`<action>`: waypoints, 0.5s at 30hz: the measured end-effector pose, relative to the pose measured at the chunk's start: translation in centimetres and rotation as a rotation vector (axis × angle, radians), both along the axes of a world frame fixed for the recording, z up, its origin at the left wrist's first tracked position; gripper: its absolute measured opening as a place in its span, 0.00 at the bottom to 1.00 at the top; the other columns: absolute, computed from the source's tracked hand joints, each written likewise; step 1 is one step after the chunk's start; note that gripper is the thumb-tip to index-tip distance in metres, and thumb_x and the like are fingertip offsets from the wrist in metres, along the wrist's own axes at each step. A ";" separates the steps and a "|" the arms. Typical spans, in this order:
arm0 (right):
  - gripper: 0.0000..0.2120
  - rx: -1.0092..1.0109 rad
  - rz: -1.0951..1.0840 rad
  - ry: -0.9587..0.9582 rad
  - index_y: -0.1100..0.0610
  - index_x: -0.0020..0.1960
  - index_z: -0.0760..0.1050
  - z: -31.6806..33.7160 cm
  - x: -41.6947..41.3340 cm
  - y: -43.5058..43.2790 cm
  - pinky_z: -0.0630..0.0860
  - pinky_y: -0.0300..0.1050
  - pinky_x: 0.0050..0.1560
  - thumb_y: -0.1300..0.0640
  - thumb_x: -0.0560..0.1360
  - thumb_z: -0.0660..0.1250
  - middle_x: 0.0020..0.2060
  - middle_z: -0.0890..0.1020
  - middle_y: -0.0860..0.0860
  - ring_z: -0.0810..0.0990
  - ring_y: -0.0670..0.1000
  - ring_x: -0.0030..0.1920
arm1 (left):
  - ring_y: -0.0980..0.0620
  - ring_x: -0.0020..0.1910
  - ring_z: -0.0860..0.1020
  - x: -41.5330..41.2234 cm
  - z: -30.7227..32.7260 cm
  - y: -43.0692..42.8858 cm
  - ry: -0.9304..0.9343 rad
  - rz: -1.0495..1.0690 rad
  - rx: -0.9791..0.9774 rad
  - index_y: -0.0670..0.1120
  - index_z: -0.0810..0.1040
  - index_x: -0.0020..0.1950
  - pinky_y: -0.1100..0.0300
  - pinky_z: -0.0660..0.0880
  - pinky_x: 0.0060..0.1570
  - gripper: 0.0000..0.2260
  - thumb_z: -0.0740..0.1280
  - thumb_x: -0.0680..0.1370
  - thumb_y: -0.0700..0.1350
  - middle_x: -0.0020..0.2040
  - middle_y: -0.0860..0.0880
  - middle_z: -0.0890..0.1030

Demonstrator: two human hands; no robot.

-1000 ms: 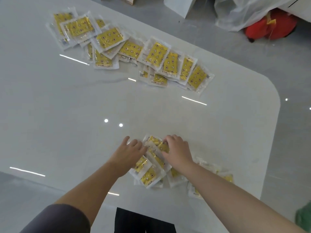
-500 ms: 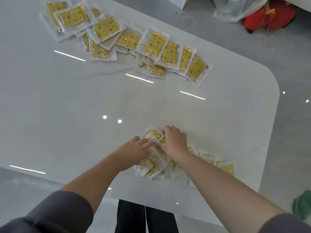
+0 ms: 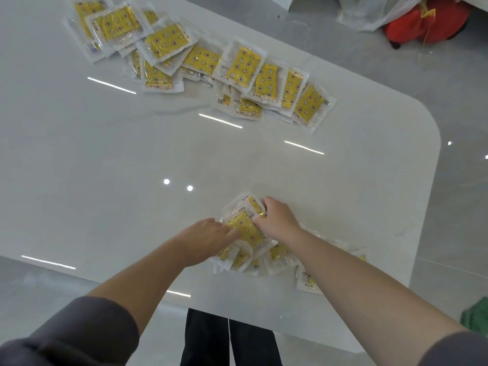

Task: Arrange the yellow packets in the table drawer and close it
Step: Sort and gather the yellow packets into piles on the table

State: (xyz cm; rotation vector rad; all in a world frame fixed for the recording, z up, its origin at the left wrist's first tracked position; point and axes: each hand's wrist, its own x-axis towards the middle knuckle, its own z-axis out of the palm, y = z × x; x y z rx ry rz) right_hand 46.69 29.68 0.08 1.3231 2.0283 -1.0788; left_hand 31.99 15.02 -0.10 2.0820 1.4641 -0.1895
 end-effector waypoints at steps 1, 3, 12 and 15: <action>0.08 -0.006 -0.036 0.006 0.52 0.49 0.71 0.3 0.2 0.4 0.69 0.42 0.34 0.53 0.73 0.67 0.39 0.75 0.46 0.75 0.50 0.39 | 0.49 0.43 0.78 0.0 0.4 0.1 0.009 0.042 -0.053 0.49 0.63 0.67 0.58 0.74 0.46 0.26 0.71 0.73 0.43 0.49 0.50 0.79; 0.06 -0.017 -0.103 0.020 0.53 0.47 0.70 1.1 0.5 1.4 0.67 0.41 0.34 0.55 0.74 0.67 0.37 0.73 0.45 0.73 0.48 0.39 | 0.47 0.54 0.77 -0.3 1.5 0.5 -0.035 0.216 -0.255 0.51 0.58 0.74 0.56 0.72 0.51 0.29 0.67 0.76 0.45 0.59 0.50 0.77; 0.08 -0.044 -0.442 0.141 0.57 0.54 0.75 4.9 -1.7 8.6 0.72 0.43 0.44 0.58 0.76 0.66 0.47 0.79 0.51 0.78 0.52 0.47 | 0.51 0.46 0.80 -5.9 6.9 5.7 -0.425 1.148 -0.359 0.54 0.79 0.55 0.58 0.78 0.43 0.11 0.71 0.74 0.49 0.48 0.51 0.81; 0.10 -0.058 -0.552 0.204 0.57 0.55 0.76 5.3 -5.4 10.6 0.77 0.48 0.51 0.57 0.74 0.68 0.49 0.81 0.52 0.80 0.54 0.49 | 0.49 0.50 0.80 -9.3 7.5 8.7 -0.560 1.452 -0.247 0.52 0.77 0.58 0.56 0.78 0.47 0.12 0.69 0.75 0.47 0.51 0.49 0.81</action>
